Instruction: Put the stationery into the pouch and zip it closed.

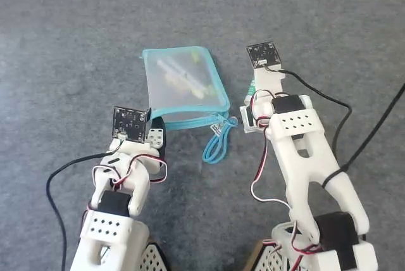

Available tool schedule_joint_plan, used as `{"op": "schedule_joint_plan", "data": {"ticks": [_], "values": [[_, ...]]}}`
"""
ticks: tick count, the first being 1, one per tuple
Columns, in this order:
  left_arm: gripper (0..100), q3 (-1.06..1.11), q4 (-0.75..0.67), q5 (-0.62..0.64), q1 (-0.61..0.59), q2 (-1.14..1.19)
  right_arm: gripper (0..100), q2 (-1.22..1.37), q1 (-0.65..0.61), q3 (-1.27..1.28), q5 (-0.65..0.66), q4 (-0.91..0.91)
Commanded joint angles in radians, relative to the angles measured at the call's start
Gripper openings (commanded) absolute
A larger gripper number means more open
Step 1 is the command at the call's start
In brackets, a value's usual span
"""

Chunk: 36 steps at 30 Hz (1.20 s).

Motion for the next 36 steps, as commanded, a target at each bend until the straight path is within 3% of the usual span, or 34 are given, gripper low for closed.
{"op": "schedule_joint_plan", "data": {"ticks": [1,36], "values": [[1,-0.015,0.002,-0.012,0.002,-0.017,23.6,-0.036,0.018,-0.008,-0.009,-0.016],[1,-0.015,0.002,-0.012,0.003,-0.017,23.6,-0.036,0.012,0.043,-0.005,-0.074]]}}
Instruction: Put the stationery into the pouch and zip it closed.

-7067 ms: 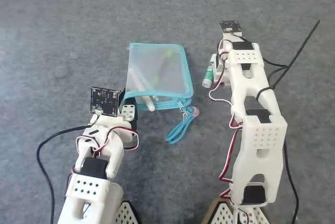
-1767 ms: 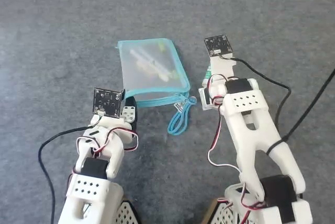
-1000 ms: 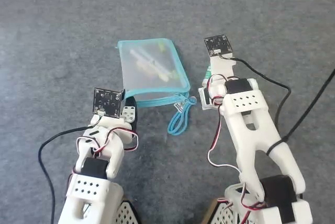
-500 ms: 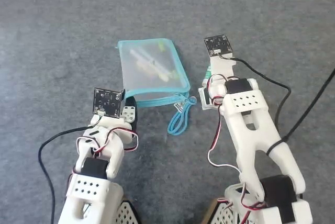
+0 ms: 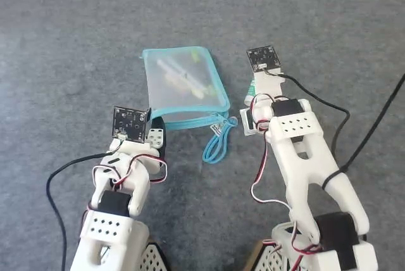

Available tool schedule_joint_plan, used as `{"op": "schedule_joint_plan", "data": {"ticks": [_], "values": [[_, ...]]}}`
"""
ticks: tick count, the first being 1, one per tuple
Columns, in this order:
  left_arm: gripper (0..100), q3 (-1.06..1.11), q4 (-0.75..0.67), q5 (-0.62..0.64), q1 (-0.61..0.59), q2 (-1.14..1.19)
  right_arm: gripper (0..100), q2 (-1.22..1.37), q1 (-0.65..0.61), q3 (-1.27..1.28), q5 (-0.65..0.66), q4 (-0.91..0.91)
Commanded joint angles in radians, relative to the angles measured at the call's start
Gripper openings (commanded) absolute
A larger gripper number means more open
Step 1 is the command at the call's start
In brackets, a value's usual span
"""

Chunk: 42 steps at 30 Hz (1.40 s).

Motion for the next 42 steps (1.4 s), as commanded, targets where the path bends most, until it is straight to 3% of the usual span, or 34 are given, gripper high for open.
{"op": "schedule_joint_plan", "data": {"ticks": [1,21,27,42], "values": [[1,-0.015,0.002,-0.012,0.005,-0.017,23.6,-0.036,0.012,-0.011,-0.005,-0.019],[1,-0.016,0.0,-0.012,0.003,-0.017,23.5,-0.036,0.01,-0.021,-0.054,-0.019],[1,-0.016,0.0,-0.012,0.002,-0.017,23.5,-0.018,0.044,-0.245,-0.055,0.084],[1,-0.012,0.0,-0.012,0.011,-0.017,23.6,0.651,0.036,-0.855,-0.261,0.127]]}}
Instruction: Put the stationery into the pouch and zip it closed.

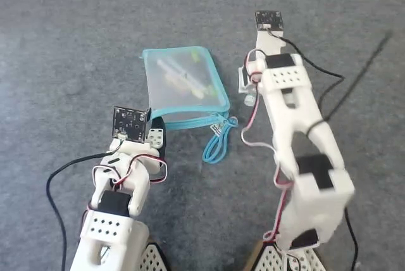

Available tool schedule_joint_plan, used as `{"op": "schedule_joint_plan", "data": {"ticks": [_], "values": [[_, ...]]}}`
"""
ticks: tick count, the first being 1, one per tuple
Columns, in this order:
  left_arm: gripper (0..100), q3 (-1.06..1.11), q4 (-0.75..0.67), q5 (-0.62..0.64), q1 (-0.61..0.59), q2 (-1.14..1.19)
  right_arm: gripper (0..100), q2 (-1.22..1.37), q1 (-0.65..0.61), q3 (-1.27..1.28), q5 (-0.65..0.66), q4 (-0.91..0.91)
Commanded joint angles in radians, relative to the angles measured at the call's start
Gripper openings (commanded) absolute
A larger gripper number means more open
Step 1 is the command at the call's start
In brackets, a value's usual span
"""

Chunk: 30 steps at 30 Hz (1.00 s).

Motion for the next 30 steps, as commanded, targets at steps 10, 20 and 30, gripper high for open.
{"op": "schedule_joint_plan", "data": {"ticks": [10,20,30], "values": [[1,-0.01,-0.002,-0.012,0.011,-0.017,23.6,0.283,0.004,-0.272,-0.1,-0.012],[1,-0.01,-0.002,-0.012,0.011,-0.017,23.3,0.291,0.022,-0.269,-0.098,0.024],[1,-0.01,0.0,-0.012,0.011,-0.017,6.3,0.286,0.024,-0.269,-0.097,0.091]]}}
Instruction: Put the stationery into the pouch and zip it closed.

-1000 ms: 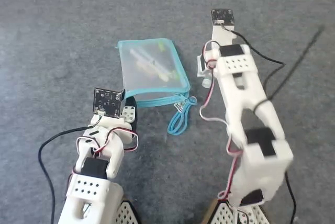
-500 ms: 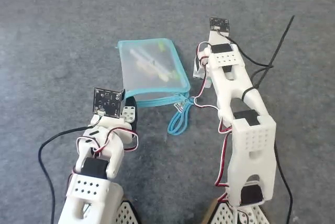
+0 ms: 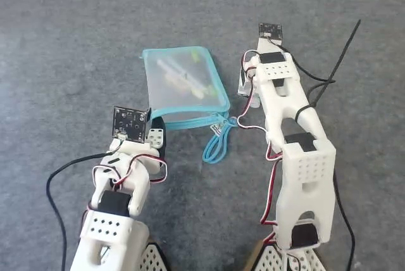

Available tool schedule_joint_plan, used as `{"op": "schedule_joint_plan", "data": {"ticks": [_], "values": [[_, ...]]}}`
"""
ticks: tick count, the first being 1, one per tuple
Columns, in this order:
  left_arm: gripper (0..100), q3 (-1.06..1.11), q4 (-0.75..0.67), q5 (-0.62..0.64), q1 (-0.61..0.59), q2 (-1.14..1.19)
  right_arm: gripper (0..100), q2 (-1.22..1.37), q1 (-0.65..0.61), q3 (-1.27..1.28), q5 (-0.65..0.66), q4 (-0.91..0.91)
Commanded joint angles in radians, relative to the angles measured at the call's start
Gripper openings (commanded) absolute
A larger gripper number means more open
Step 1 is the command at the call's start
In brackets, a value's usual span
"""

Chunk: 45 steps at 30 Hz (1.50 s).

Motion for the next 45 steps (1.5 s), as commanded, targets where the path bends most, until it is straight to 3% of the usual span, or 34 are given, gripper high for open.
{"op": "schedule_joint_plan", "data": {"ticks": [1,3,14,18,23,30,36,45], "values": [[1,-0.008,0.0,-0.012,0.011,-0.017,6.2,-0.03,0.008,-0.051,-0.009,0.061],[1,-0.002,-0.005,-0.012,0.011,-0.017,6.1,-0.035,0.019,-0.066,0.006,0.119],[1,-0.001,-0.005,-0.012,0.009,-0.017,0.6,-0.36,-0.005,-0.316,0.446,0.679],[1,-0.001,-0.005,-0.012,0.009,-0.017,0.7,-0.619,-0.028,-0.178,0.58,0.674],[1,-0.001,-0.005,-0.012,0.009,-0.017,0.7,-0.949,-0.171,0.132,0.704,0.674],[1,-0.001,-0.005,-0.014,0.009,-0.017,0.7,-1.194,-0.41,0.493,0.712,0.671],[1,-0.001,-0.005,-0.014,0.009,-0.017,0.7,-1.155,-0.452,0.532,0.664,0.654],[1,-0.001,-0.002,-0.014,0.009,-0.017,0.7,-0.949,-0.449,0.526,0.554,0.456]]}}
